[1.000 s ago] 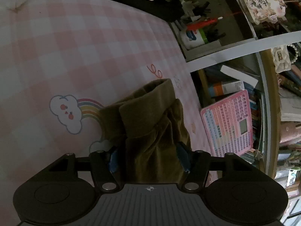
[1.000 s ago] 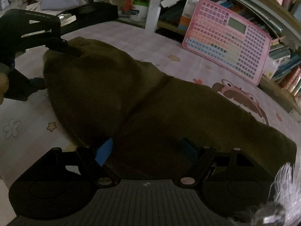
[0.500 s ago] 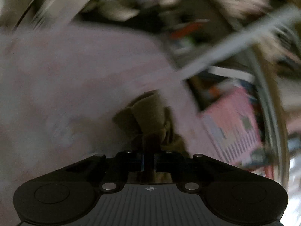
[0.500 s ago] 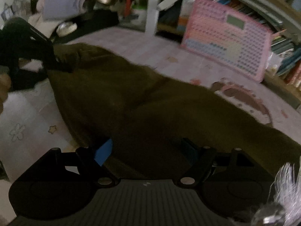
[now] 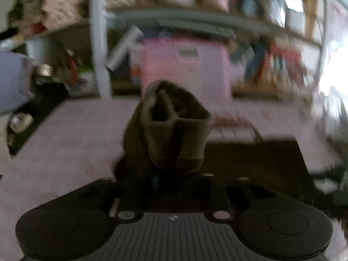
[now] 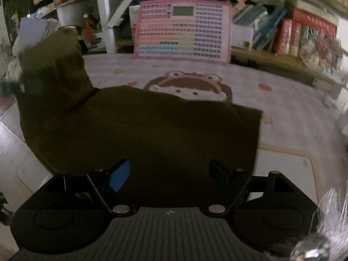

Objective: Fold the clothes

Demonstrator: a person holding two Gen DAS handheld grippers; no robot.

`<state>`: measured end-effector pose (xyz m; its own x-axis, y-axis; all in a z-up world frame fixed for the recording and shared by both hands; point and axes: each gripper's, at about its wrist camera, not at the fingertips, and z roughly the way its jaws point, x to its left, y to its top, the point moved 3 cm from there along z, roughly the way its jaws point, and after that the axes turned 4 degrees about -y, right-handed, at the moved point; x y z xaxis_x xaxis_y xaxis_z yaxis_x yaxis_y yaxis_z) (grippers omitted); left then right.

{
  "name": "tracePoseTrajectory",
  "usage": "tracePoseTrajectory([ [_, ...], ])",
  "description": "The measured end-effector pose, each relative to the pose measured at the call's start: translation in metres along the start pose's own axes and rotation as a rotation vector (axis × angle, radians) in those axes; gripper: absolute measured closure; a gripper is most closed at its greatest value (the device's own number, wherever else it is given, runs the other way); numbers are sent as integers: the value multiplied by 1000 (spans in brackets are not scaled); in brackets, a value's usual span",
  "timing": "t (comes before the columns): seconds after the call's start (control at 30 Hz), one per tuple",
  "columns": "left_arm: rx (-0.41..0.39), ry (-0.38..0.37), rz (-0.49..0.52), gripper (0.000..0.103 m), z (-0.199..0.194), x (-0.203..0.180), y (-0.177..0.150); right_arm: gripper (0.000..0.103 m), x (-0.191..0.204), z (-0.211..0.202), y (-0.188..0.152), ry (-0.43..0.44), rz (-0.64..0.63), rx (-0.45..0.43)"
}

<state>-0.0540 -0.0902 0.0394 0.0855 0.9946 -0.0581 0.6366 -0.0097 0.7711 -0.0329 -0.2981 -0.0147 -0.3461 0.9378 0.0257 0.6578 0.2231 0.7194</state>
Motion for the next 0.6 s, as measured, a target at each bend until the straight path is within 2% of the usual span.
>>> tracePoseTrajectory([
  [0.07,65,-24,-8,40,7,-20,-10,24,-15,-1,-5,13,15,14],
  [0.13,84,-58,-50,37,6,-32,-17,24,-25,-1,-7,31,24,19],
  [0.2,89,-66,-98,36,4,-36,-21,24,-31,-1,-7,52,25,24],
  [0.33,72,-25,-195,36,-8,-30,-28,24,-39,1,-9,104,26,43],
  [0.6,52,7,-243,36,-15,-36,-29,24,-57,1,-4,167,68,70],
])
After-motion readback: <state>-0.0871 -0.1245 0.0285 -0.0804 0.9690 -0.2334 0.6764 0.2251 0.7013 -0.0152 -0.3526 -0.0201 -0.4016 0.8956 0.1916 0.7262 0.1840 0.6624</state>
